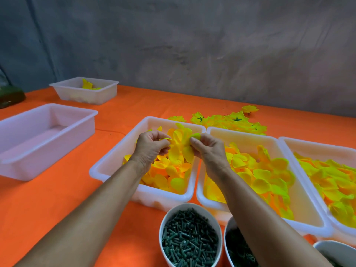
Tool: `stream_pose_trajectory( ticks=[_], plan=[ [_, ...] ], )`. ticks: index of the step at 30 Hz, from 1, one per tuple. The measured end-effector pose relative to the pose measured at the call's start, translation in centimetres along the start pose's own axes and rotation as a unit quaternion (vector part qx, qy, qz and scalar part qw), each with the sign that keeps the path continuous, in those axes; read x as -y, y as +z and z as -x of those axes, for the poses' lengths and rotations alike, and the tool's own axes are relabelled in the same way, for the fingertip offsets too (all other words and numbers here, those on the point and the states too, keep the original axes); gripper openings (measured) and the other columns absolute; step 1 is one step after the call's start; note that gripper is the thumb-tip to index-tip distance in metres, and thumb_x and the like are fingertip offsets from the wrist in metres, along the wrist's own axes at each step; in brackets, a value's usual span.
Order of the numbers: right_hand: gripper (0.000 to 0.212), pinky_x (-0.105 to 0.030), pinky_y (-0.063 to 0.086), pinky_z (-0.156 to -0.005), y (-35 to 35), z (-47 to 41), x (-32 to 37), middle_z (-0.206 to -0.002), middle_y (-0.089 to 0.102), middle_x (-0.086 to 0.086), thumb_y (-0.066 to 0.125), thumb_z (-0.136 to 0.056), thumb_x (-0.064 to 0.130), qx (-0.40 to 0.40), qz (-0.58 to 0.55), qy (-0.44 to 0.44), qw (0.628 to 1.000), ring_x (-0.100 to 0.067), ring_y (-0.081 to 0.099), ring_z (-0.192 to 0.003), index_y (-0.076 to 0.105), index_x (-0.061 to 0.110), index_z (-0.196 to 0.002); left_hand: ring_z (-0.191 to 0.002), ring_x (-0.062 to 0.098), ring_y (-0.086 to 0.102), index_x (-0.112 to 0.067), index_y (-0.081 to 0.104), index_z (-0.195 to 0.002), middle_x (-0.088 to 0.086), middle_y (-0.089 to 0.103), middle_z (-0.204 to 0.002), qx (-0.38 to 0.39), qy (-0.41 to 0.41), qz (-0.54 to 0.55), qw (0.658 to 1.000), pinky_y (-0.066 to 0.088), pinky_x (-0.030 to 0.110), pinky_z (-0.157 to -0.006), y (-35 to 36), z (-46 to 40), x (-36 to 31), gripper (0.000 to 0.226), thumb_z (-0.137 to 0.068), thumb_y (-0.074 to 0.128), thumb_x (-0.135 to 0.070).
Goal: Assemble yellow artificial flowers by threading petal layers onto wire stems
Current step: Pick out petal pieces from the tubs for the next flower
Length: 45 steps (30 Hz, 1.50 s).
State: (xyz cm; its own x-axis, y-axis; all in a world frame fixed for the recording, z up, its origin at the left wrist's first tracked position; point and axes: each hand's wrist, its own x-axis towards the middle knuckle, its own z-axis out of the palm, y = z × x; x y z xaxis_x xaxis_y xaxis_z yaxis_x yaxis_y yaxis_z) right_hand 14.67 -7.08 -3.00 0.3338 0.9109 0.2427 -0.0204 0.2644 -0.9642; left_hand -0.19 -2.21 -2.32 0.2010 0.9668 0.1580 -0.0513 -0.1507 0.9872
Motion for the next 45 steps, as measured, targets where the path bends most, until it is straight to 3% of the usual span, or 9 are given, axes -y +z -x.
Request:
stream_pose_trajectory(
  ticks=[10,15,22,27,31,34,36,41,45],
  plan=[
    [0.014,-0.027,0.052,-0.054,-0.3,-0.9,-0.2,-0.086,0.061,-0.021,0.047,-0.096,0.0,-0.12,-0.056,0.082,0.988,-0.02,0.062,-0.056,0.055,-0.007,-0.104,-0.038,-0.001,0.046,-0.01,0.057,-0.075,0.006,0.053,-0.059,-0.054,0.016,-0.01,0.998,0.038,0.013,-0.04,-0.2,-0.3,0.3,0.02,-0.084,0.058,0.008],
    [0.009,-0.037,0.045,-0.067,-0.2,-1.0,-0.4,-0.092,0.057,-0.024,0.051,-0.093,-0.001,-0.158,-0.043,0.091,0.982,-0.031,0.055,-0.08,0.058,-0.004,-0.096,-0.039,-0.002,0.048,-0.012,0.057,-0.075,0.006,0.056,-0.062,-0.08,0.016,-0.021,0.996,0.038,0.013,-0.041,-0.2,-0.6,0.7,0.022,-0.085,0.058,0.007],
    [0.008,-0.04,0.044,-0.073,-0.3,-1.1,-0.5,-0.089,0.055,-0.021,0.051,-0.091,-0.002,-0.189,-0.029,0.075,0.979,-0.028,0.053,-0.081,0.057,-0.004,-0.096,-0.038,-0.004,0.05,-0.011,0.059,-0.08,0.005,0.058,-0.065,-0.126,0.017,-0.069,0.989,0.04,0.016,-0.044,0.4,-0.9,1.1,0.016,-0.085,0.058,0.004],
    [0.019,-0.041,0.046,-0.073,-0.3,-1.0,-0.5,-0.088,0.056,-0.021,0.051,-0.091,-0.001,-0.214,-0.025,0.067,0.974,-0.027,0.053,-0.079,0.053,0.008,-0.076,-0.04,-0.005,0.051,-0.017,0.058,-0.073,0.004,0.059,-0.067,-0.137,0.012,-0.099,0.986,0.041,0.021,-0.051,0.7,-1.1,1.3,0.021,-0.084,0.057,0.001],
    [0.019,-0.043,0.055,-0.069,-1.1,-1.5,-0.3,-0.09,0.053,-0.021,0.047,-0.09,-0.006,-0.285,-0.1,0.072,0.95,-0.027,0.055,-0.078,0.049,0.006,-0.075,-0.064,0.019,0.056,-0.015,0.059,-0.077,0.004,0.059,-0.068,-0.209,-0.01,-0.124,0.97,0.05,0.034,-0.067,-0.5,-1.7,1.3,0.016,-0.083,0.052,-0.001],
    [0.006,-0.029,0.058,-0.057,-0.6,-1.0,-0.3,-0.082,0.056,-0.017,0.05,-0.09,-0.005,-0.208,-0.078,0.062,0.973,-0.026,0.057,-0.071,0.055,-0.003,-0.09,-0.067,0.023,0.052,-0.016,0.057,-0.071,0.006,0.059,-0.068,-0.189,-0.007,-0.147,0.971,0.052,0.041,-0.072,-0.8,-1.8,1.4,0.017,-0.08,0.053,-0.002],
    [0.009,-0.034,0.055,-0.064,-0.2,-0.5,-0.1,-0.077,0.057,-0.013,0.052,-0.089,-0.006,-0.15,-0.053,0.044,0.986,-0.023,0.057,-0.069,0.058,0.001,-0.087,-0.06,0.023,0.053,-0.013,0.061,-0.076,0.008,0.061,-0.067,-0.169,0.005,-0.158,0.973,0.051,0.037,-0.071,-0.4,-1.4,1.4,0.01,-0.08,0.059,-0.004],
    [0.023,-0.013,0.046,-0.052,0.1,0.4,0.3,-0.057,0.066,0.008,0.064,-0.08,-0.011,-0.003,-0.022,-0.013,1.0,0.0,0.06,-0.052,0.06,0.011,-0.081,-0.04,0.003,0.053,-0.015,0.057,-0.066,0.005,0.061,-0.059,-0.172,0.002,-0.163,0.971,0.046,0.029,-0.062,-0.6,-1.3,1.7,0.02,-0.081,0.07,-0.012],
    [0.014,-0.022,0.045,-0.059,0.4,0.7,0.3,-0.062,0.067,-0.003,0.071,-0.075,-0.007,0.045,0.042,0.001,0.998,-0.013,0.061,-0.06,0.062,0.004,-0.074,-0.044,0.015,0.049,-0.014,0.056,-0.06,0.005,0.061,-0.054,-0.153,-0.044,-0.189,0.969,0.045,0.03,-0.058,-0.7,-1.3,1.8,0.026,-0.08,0.072,-0.019]
  ],
)
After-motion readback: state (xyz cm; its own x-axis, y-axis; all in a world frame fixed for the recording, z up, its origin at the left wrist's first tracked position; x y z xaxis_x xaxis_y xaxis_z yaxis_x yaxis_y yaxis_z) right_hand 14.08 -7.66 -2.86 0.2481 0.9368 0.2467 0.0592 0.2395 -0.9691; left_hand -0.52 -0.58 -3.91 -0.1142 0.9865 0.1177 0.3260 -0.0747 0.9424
